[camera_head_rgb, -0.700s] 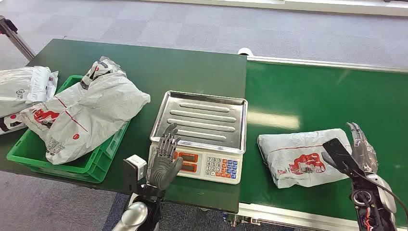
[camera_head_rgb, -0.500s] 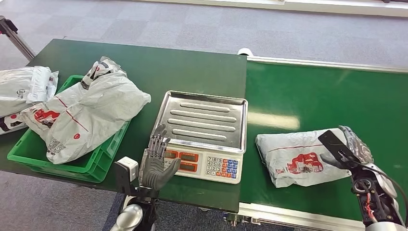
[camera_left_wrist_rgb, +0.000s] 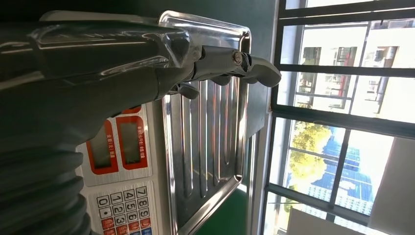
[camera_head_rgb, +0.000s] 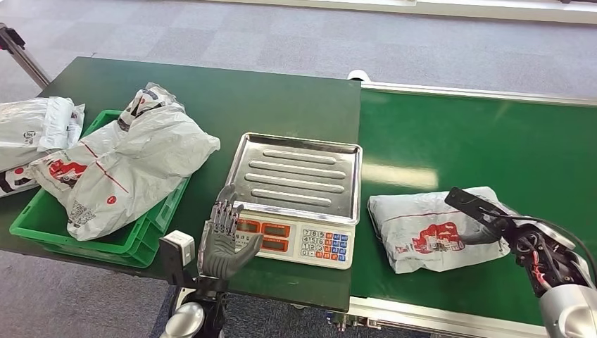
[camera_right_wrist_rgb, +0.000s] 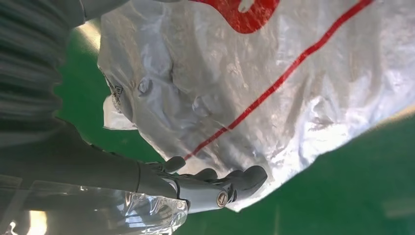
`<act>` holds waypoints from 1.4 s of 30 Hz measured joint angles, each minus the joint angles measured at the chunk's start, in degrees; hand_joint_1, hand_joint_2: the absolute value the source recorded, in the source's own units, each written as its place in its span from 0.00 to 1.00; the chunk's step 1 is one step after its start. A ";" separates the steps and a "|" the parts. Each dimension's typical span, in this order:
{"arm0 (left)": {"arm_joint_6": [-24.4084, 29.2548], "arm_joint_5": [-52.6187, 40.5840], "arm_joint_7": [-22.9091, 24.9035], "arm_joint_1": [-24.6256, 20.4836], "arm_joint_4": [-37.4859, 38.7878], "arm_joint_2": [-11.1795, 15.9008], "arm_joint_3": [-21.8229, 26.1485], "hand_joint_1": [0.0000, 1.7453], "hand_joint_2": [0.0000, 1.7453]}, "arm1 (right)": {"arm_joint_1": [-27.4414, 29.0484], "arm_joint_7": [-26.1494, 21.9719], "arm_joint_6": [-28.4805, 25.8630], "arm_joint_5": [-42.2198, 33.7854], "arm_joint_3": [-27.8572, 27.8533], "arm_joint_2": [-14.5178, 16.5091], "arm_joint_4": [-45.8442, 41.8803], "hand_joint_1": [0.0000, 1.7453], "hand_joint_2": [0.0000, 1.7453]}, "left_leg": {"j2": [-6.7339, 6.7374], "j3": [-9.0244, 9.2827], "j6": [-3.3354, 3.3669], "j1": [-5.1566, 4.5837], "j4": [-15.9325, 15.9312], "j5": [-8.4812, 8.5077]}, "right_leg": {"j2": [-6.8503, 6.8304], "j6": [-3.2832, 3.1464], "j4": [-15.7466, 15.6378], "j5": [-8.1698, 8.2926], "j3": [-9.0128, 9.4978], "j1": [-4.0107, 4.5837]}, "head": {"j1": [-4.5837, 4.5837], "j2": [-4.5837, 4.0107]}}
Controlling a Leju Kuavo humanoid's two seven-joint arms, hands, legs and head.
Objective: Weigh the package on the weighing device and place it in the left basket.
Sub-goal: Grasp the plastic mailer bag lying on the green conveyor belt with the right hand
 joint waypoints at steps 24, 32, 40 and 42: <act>-1.42 0.00 1.04 -0.46 1.09 -1.10 0.07 0.00 1.00 | -0.47 2.50 10.05 -0.23 9.00 -1.17 3.55 1.00 1.00 | 0.00 0.03 0.00 -0.01 0.03 0.00 | -0.02 0.01 -0.01 0.00 0.03 -0.01 | 0.00 0.00; -1.62 0.56 1.79 -0.40 1.04 -1.53 0.12 0.00 1.00 | -1.23 2.26 11.34 -0.15 10.26 -1.00 3.55 1.00 1.00 | -0.01 0.04 0.00 0.00 0.04 0.00 | -0.03 0.01 -0.01 0.00 0.06 -0.01 | 0.01 0.00; -1.62 0.55 1.90 0.01 1.02 -1.58 0.48 0.00 1.00 | -1.22 1.14 11.92 -0.30 11.33 -1.03 3.56 1.00 1.00 | -0.03 0.04 0.00 -0.01 0.04 0.00 | -0.06 0.01 -0.01 0.00 0.06 -0.01 | 0.00 0.00; -1.53 0.51 1.91 0.11 1.02 -1.60 0.67 0.00 1.00 | -1.22 1.03 11.95 -0.35 11.51 -1.02 3.57 1.00 1.00 | -0.05 0.04 0.00 -0.01 0.04 0.00 | -0.08 0.01 -0.01 -0.01 0.06 -0.01 | 0.00 0.00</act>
